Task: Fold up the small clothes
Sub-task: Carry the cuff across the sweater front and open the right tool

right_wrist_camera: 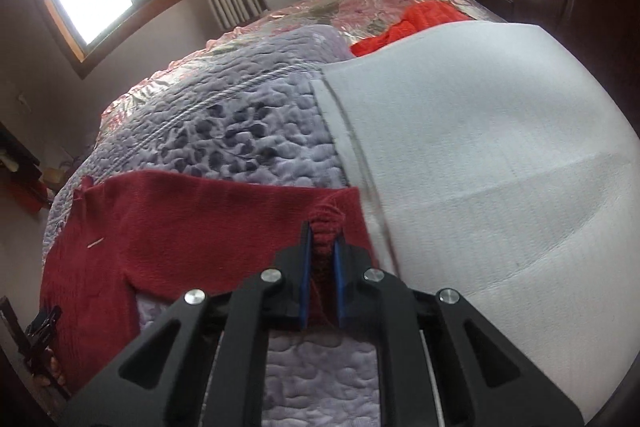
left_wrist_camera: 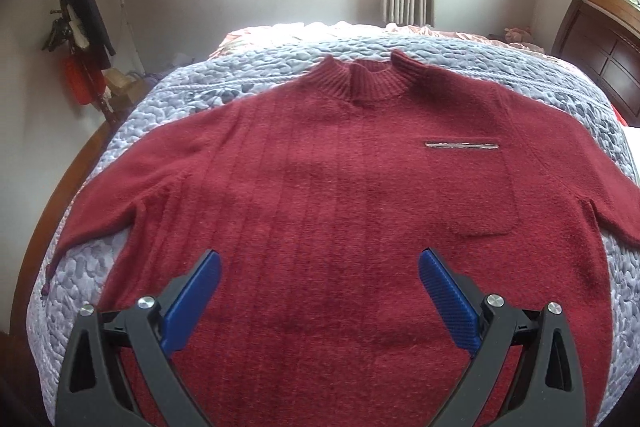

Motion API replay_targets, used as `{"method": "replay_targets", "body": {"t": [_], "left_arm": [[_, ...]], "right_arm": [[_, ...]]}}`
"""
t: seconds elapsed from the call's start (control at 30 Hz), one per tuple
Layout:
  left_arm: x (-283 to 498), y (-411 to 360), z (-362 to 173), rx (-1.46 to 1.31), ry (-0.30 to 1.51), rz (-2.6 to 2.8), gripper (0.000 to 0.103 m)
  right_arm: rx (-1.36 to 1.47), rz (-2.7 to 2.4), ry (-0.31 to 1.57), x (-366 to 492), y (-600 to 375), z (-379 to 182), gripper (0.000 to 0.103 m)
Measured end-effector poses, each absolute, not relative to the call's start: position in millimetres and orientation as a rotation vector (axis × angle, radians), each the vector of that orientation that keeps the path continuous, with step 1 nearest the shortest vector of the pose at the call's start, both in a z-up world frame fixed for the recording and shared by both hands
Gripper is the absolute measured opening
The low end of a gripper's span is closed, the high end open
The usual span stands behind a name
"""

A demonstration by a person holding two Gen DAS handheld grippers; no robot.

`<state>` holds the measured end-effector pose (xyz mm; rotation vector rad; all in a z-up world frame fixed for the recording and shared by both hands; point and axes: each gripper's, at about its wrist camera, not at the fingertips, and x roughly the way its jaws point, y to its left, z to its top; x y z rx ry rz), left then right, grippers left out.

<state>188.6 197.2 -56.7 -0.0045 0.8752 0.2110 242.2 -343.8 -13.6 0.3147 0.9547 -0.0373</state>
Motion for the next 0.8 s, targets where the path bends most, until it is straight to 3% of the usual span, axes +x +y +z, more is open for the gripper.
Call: {"method": "replay_targets", "body": {"t": [0.4,0.7,0.8], "left_arm": [[197,237,-68,-0.007,0.918,0.213,0.099],[194,247,-74,-0.010,0.923,0.206,0.099],[196,246,-78,-0.008,0.934,0.203,0.099]], "right_arm": [[0.281,0.367,0.966,296,-124,7,0.009],[0.207,0.555,1.064,319,-2,-36,0.009],[0.199,0.591,1.116,326,16,-59,0.015]]}}
